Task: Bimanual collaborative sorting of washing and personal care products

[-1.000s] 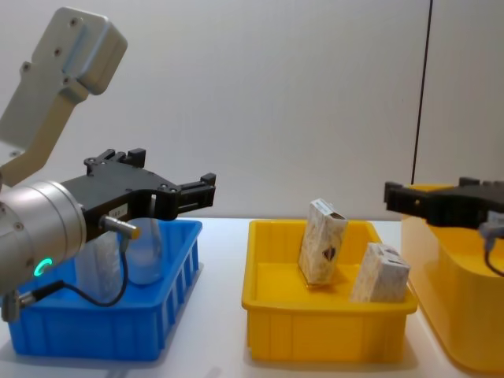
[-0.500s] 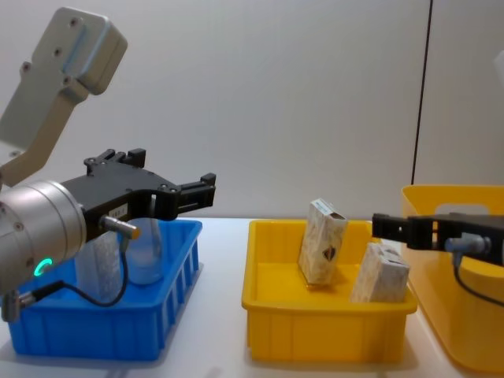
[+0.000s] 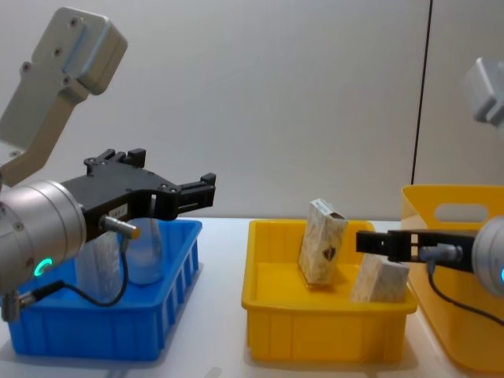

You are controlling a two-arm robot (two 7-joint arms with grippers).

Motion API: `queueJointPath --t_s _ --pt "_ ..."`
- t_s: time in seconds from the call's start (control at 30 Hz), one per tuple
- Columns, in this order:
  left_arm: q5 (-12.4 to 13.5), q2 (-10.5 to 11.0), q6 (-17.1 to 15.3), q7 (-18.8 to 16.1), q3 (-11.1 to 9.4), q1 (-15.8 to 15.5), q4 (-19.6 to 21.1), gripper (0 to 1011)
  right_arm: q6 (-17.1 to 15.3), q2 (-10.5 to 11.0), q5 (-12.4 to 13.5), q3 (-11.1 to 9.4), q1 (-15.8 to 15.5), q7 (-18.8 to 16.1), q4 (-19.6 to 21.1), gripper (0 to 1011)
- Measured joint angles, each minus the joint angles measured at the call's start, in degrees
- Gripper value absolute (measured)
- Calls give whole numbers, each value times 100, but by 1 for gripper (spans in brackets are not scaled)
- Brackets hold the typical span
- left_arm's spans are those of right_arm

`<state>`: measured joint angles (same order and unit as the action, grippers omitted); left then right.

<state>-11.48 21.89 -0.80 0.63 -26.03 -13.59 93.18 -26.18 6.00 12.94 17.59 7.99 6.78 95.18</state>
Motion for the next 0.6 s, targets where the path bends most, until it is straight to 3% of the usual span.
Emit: queueJointPath --t_s 0.6 --pt "0 0 0 0 0 0 0 1001 -220 -218 -32 -40 351 -2 -493 1004"
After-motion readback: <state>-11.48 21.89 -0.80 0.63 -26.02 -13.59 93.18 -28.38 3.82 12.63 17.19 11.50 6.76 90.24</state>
